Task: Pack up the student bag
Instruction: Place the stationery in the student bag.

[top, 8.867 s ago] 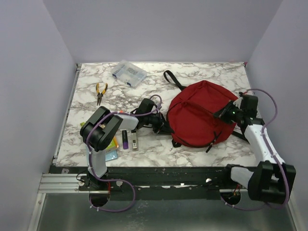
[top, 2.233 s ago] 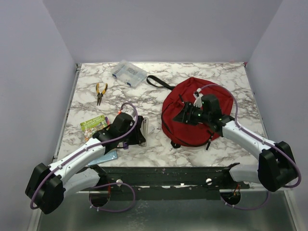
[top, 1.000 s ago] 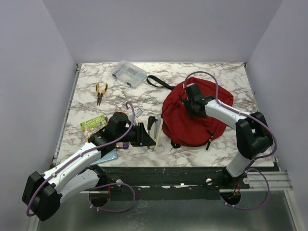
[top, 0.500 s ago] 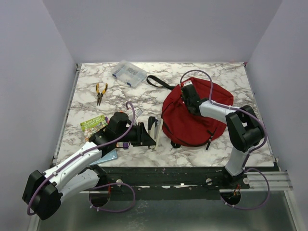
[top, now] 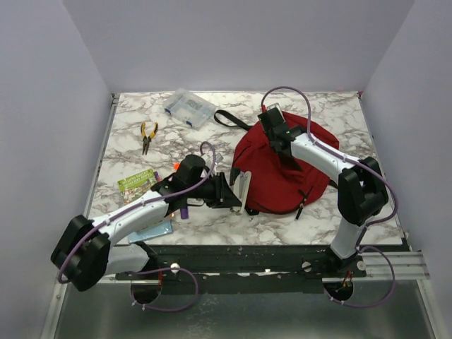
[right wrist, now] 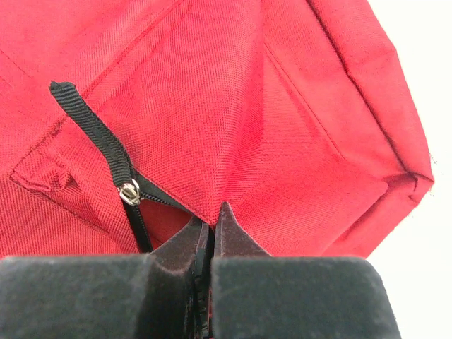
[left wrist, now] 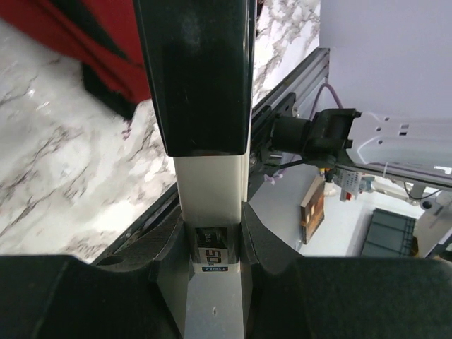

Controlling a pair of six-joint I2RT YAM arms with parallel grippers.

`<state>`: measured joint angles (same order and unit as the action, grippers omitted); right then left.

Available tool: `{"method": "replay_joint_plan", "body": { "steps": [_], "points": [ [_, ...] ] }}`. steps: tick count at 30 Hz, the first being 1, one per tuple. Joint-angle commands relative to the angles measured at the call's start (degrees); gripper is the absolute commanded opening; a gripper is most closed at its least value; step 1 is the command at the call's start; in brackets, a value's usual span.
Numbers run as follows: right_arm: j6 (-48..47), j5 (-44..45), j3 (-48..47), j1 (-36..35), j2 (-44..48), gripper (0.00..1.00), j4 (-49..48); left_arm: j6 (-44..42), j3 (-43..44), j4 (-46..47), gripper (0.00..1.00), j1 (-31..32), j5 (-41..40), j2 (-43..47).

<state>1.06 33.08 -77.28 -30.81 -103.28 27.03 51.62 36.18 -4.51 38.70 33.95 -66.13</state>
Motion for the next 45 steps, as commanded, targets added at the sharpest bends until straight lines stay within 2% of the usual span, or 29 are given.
{"method": "replay_joint_plan", "body": {
  "steps": [1, 4, 9, 17, 23, 33, 41, 45],
  "points": [
    [3.9, -2.4, -6.0, -0.5, 3.1, 0.01, 12.5, 2.8, 8.7, 10.7, 0.00, 1.6, 5.3, -7.9],
    [5.9, -7.3, -7.6, -0.4, 3.6, 0.00, 15.0, 4.0, 13.4, 12.8, 0.00, 2.3, 8.2, -14.6],
    [8.5, -14.5, -7.2, -0.5, 4.3, 0.01, 13.6, 4.3, 20.1, 14.3, 0.00, 3.2, 12.1, -22.9],
    [9.9, -14.6, -9.2, -0.5, 4.8, 0.01, 12.9, 5.7, 23.6, 14.9, 0.00, 3.6, 14.6, -32.8],
    [10.2, -15.0, -9.5, -0.5, 5.7, 0.01, 12.7, 5.7, 23.1, 15.1, 0.00, 3.6, 12.2, -34.0],
    [10.5, -19.9, -6.4, -0.5, 9.2, 0.01, 11.0, 8.3, 30.7, 15.1, 0.00, 3.8, 14.3, -41.4],
    [10.1, -20.3, -4.7, -0.5, 9.6, 0.01, 10.7, 6.3, 30.6, 15.0, 0.00, 4.5, 11.4, -38.3],
    [10.5, -22.0, -3.2, -0.5, 10.5, 0.01, 10.0, 4.1, 30.1, 14.9, 0.00, 4.9, 12.7, -38.5]
  ]
}}
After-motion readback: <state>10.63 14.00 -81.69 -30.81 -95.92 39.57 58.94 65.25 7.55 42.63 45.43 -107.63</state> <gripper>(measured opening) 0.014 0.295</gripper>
